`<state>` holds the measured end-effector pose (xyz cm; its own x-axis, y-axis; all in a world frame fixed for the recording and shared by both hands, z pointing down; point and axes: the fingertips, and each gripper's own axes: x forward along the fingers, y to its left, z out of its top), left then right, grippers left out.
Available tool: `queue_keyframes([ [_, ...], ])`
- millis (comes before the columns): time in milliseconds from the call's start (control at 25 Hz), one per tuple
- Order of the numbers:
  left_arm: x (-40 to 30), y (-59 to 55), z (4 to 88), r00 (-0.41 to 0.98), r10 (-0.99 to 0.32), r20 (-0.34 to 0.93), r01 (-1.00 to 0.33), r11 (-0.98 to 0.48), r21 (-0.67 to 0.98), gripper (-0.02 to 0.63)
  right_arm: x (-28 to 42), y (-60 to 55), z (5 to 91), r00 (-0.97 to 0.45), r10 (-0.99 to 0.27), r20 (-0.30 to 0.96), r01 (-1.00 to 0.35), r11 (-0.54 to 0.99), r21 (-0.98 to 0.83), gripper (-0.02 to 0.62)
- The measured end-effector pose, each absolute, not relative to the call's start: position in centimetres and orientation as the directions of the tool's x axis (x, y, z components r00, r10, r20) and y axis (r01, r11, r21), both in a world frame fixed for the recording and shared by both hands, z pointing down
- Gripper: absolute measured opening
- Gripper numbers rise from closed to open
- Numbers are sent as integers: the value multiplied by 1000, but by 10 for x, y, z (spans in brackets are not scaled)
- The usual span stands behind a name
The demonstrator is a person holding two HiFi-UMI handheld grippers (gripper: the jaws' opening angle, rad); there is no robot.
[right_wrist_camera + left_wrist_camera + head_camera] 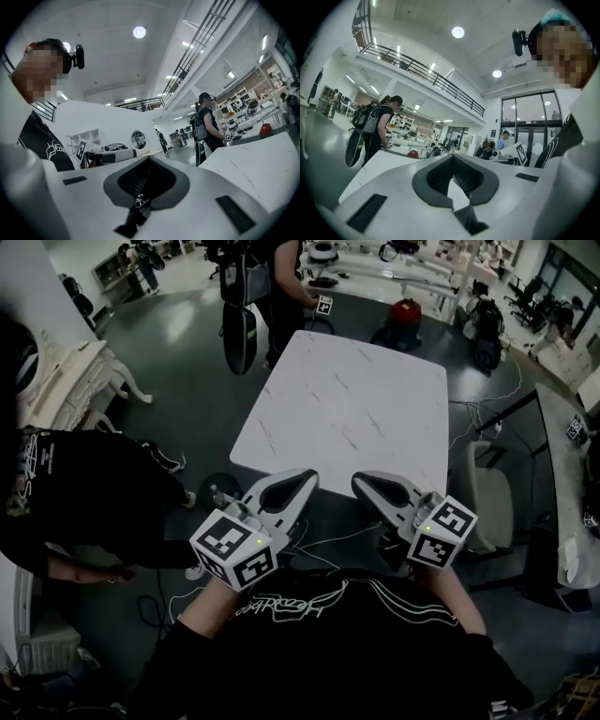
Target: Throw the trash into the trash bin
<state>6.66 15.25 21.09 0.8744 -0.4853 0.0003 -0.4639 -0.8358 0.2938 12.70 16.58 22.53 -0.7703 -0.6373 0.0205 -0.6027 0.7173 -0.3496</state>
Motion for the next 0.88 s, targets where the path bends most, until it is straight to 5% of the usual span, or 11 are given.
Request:
queue_keyframes([
  [880,85,160,212,862,-505,36,-493,-822,287,6,141,173,235,-766,-643,4,-609,724,-323,31],
])
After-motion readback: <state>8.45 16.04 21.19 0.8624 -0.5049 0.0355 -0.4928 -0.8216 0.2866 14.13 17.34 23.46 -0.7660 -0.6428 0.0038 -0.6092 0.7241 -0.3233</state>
